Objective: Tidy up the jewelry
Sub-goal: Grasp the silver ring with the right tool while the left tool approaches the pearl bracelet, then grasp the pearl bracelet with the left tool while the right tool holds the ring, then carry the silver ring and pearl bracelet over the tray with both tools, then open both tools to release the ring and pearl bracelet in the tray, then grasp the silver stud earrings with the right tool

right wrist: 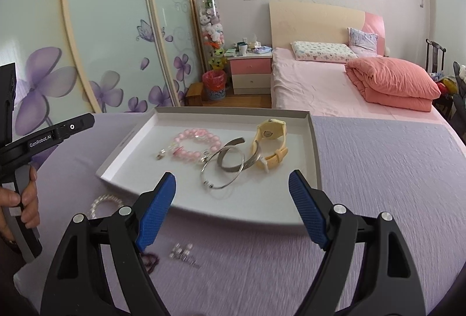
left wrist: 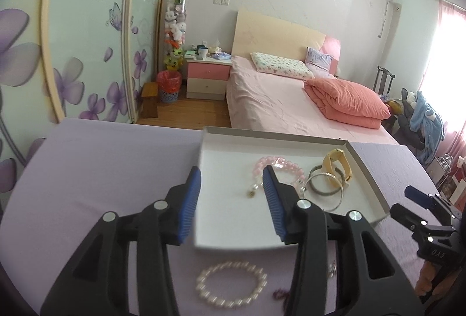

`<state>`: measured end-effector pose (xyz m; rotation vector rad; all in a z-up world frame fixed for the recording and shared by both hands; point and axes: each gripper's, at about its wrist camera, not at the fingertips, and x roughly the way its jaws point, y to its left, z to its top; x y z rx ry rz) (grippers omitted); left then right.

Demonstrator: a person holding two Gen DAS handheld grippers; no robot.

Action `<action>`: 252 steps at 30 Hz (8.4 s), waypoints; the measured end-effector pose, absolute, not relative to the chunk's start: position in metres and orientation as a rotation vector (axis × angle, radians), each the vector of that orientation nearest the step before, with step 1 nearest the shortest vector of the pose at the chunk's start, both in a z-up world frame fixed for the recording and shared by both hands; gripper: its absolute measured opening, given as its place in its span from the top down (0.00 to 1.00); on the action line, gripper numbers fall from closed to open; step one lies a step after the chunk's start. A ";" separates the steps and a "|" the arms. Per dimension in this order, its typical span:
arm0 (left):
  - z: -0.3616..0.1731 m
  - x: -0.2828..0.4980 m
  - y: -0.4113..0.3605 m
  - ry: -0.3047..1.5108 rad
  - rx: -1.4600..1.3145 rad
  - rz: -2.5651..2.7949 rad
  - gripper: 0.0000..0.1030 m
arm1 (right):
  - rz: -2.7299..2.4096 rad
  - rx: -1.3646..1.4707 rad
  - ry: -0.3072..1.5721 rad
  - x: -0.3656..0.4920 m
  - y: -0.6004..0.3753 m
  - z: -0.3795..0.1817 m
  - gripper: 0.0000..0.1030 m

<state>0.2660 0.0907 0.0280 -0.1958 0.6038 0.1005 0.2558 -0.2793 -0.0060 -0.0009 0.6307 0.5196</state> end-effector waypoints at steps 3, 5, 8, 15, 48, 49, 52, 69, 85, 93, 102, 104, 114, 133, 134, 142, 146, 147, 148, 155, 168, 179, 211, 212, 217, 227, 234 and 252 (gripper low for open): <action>0.030 0.242 0.095 0.591 -0.191 0.112 0.51 | 0.522 -0.002 0.624 0.237 -0.283 -0.004 0.21; 0.029 0.223 0.097 0.585 -0.184 0.123 0.44 | 0.521 -0.001 0.625 0.225 -0.288 -0.005 0.21; 0.022 0.198 0.099 0.588 -0.177 0.130 0.37 | 0.527 -0.003 0.645 0.207 -0.291 -0.013 0.21; -0.004 0.156 0.104 0.638 -0.204 0.134 0.23 | 0.530 -0.066 0.745 0.174 -0.286 -0.047 0.22; -0.034 0.145 0.092 0.733 -0.184 0.114 0.17 | 0.473 -0.150 0.869 0.164 -0.271 -0.084 0.78; -0.036 0.145 0.092 0.739 -0.183 0.116 0.16 | 0.470 -0.146 0.870 0.164 -0.272 -0.084 0.78; -0.039 0.149 0.091 0.755 -0.173 0.129 0.16 | 0.470 -0.103 0.864 0.166 -0.279 -0.079 0.78; -0.055 0.210 0.087 0.815 -0.132 0.164 0.41 | 0.465 -0.022 0.784 0.182 -0.300 -0.047 0.78; -0.070 0.242 0.076 0.897 -0.092 0.158 0.89 | 0.488 -0.016 0.789 0.186 -0.297 -0.049 0.78; -0.067 0.229 0.076 0.880 -0.111 0.134 0.91 | 0.502 -0.009 0.771 0.179 -0.297 -0.044 0.78; -0.019 0.201 0.064 0.740 -0.114 0.055 0.91 | 0.506 -0.010 0.738 0.173 -0.294 -0.033 0.78; -0.009 0.198 0.062 0.719 -0.117 0.040 0.91 | 0.507 -0.010 0.734 0.172 -0.294 -0.031 0.78; 0.023 0.179 0.046 0.643 -0.116 -0.006 0.91 | 0.512 -0.004 0.716 0.168 -0.296 -0.025 0.78; 0.048 0.191 0.048 0.591 -0.128 -0.019 0.91 | 0.481 -0.021 0.654 0.188 -0.291 -0.002 0.78; 0.051 0.195 0.049 0.586 -0.130 -0.017 0.91 | 0.472 -0.029 0.639 0.193 -0.289 0.003 0.78; 0.065 0.229 0.054 0.564 -0.150 -0.004 0.91 | 0.441 -0.042 0.523 0.222 -0.275 0.027 0.78; 0.067 0.250 0.052 0.562 -0.145 -0.003 0.91 | 0.431 -0.033 0.490 0.243 -0.266 0.027 0.78; 0.066 0.253 0.051 0.563 -0.146 -0.005 0.91 | 0.431 -0.028 0.493 0.249 -0.263 0.025 0.78; 0.065 0.260 0.050 0.565 -0.145 -0.007 0.91 | 0.431 -0.025 0.500 0.258 -0.259 0.021 0.78; 0.055 0.296 0.049 0.593 -0.148 -0.008 0.91 | 0.410 -0.027 0.553 0.298 -0.240 -0.007 0.78; 0.035 0.328 0.048 0.631 -0.147 -0.019 0.91 | 0.397 -0.017 0.602 0.327 -0.233 -0.030 0.78; 0.029 0.337 0.044 0.645 -0.148 -0.023 0.91 | 0.395 -0.013 0.590 0.325 -0.235 -0.031 0.43; 0.018 0.346 0.056 0.664 -0.177 0.034 0.72 | 0.394 0.011 0.607 0.308 -0.265 -0.036 0.42; 0.019 0.343 0.059 0.661 -0.176 0.036 0.72 | 0.401 0.013 0.605 0.303 -0.266 -0.035 0.42; 0.024 0.311 0.070 0.646 -0.176 0.046 0.71 | 0.435 0.013 0.609 0.282 -0.269 -0.032 0.42; 0.016 0.233 0.089 0.640 -0.189 0.049 0.59 | 0.546 -0.052 0.756 0.228 -0.258 -0.059 0.48; 0.012 0.201 0.098 0.650 -0.199 0.047 0.56 | 0.548 -0.088 0.834 0.213 -0.246 -0.075 0.51; -0.002 0.183 0.089 0.683 -0.204 0.011 0.55 | 0.512 -0.211 0.854 0.213 -0.215 -0.080 0.89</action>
